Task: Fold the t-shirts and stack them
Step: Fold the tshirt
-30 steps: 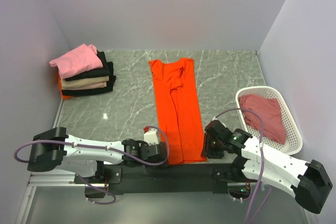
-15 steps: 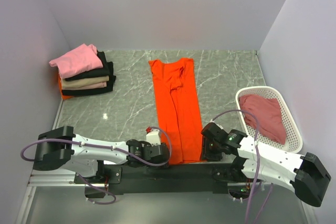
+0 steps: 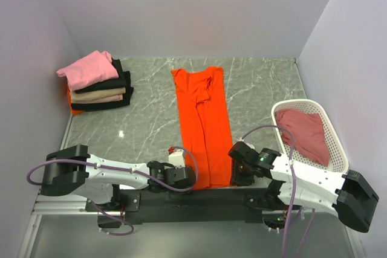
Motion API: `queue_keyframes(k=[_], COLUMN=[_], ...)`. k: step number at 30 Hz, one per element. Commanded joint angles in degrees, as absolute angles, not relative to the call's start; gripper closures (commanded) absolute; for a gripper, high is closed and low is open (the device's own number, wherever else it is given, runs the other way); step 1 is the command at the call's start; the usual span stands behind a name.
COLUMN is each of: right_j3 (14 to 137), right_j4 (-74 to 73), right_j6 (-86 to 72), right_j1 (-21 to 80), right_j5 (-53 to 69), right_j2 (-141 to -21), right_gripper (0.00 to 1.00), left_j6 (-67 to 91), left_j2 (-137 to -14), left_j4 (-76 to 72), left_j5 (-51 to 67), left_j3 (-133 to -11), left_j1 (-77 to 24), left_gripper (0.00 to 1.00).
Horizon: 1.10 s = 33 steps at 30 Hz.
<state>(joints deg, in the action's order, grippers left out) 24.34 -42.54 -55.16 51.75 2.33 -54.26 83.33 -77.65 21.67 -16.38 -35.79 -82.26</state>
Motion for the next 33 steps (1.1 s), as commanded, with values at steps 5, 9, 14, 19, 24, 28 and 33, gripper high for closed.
queue_keyframes(k=[5, 9, 14, 19, 24, 28, 33], right_j3=[26.63, 27.24, 30.32, 37.08, 45.07, 48.69, 51.76], right_j4=[-42.71, -43.06, -42.90, -42.80, -42.36, -41.31, -39.91], right_j6=[-56.60, -56.87, -56.52, -53.27, -49.05, -44.93, -40.44], right_j1=[53.61, 54.49, 55.46, 55.37, 53.62, 51.69, 47.91], right_j5=[0.44, 0.62, 0.18, -2.90, -6.94, -8.26, -9.05], right_j2=[-55.37, -56.16, -56.95, -61.51, -69.07, -74.34, -77.52], right_gripper=[0.79, 1.00, 1.00, 1.00, 1.00, 1.00, 1.00], left_j6=[83.50, 83.94, 84.38, 77.89, 73.05, 68.39, 63.82], left_j2=[-79.10, -77.87, -72.96, -71.80, -71.81, -71.98, -73.73], left_j4=[20.92, 22.14, 21.80, 15.86, 11.86, 13.36, 9.93], left_j5=[-17.84, -17.40, -16.87, -13.82, -9.58, -8.71, -5.19], left_j3=[-34.98, -33.93, -32.08, -32.44, -32.60, -36.12, -37.79], left_j1=[-82.00, -82.00, -82.00, -75.18, -68.92, -64.79, -57.50], left_gripper=[0.99, 0.99, 0.99, 0.99, 0.99, 0.99, 0.99])
